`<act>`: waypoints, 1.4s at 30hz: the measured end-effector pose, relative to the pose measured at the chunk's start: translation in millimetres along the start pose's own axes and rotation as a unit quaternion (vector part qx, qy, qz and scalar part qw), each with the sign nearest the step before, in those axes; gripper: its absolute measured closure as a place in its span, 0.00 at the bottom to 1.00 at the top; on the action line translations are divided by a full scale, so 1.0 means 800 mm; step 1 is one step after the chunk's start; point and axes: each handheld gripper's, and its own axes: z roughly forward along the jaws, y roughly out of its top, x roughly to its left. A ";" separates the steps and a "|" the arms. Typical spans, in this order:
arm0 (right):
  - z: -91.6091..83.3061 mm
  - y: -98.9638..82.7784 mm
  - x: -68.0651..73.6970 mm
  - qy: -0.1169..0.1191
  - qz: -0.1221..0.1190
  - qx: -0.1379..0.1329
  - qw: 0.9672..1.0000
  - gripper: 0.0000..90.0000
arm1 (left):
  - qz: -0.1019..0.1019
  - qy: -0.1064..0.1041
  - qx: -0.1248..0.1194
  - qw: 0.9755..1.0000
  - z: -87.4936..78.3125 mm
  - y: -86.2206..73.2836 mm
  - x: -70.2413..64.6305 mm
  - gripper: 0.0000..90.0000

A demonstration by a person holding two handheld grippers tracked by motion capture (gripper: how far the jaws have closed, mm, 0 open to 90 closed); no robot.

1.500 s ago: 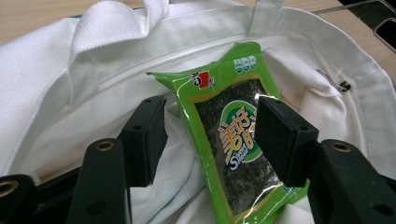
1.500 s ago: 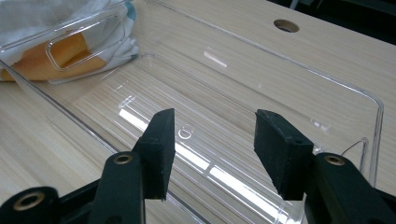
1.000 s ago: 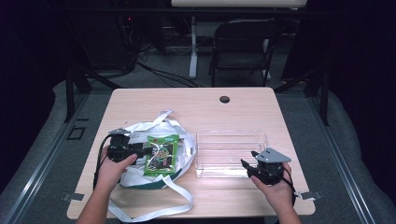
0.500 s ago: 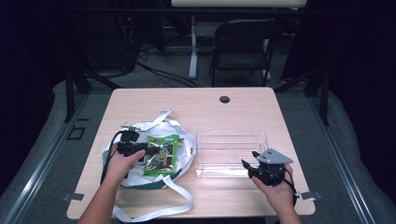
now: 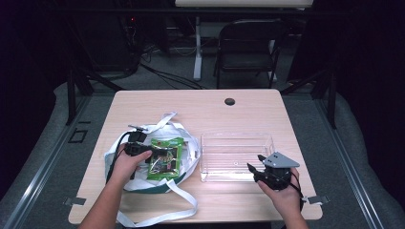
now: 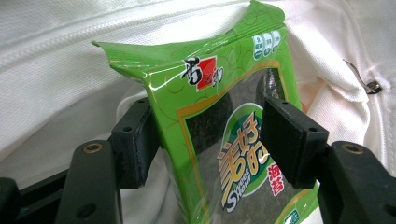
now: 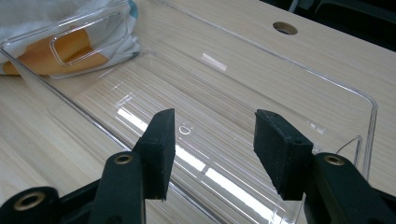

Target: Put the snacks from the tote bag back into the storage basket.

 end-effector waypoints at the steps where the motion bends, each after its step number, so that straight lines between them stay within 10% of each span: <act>1: 0.000 0.000 0.000 0.000 0.000 -0.001 1.000 0.54 | 0.000 -0.002 0.000 1.000 0.001 0.000 0.001 0.42; 16: 0.000 0.001 0.002 0.002 -0.003 0.000 1.000 0.54 | -0.003 -0.026 0.012 1.000 0.007 0.002 0.003 0.43; 42: 0.002 0.000 0.002 0.001 -0.003 0.003 1.000 0.54 | 0.061 -0.057 -0.002 0.997 -0.020 -0.005 -0.013 0.60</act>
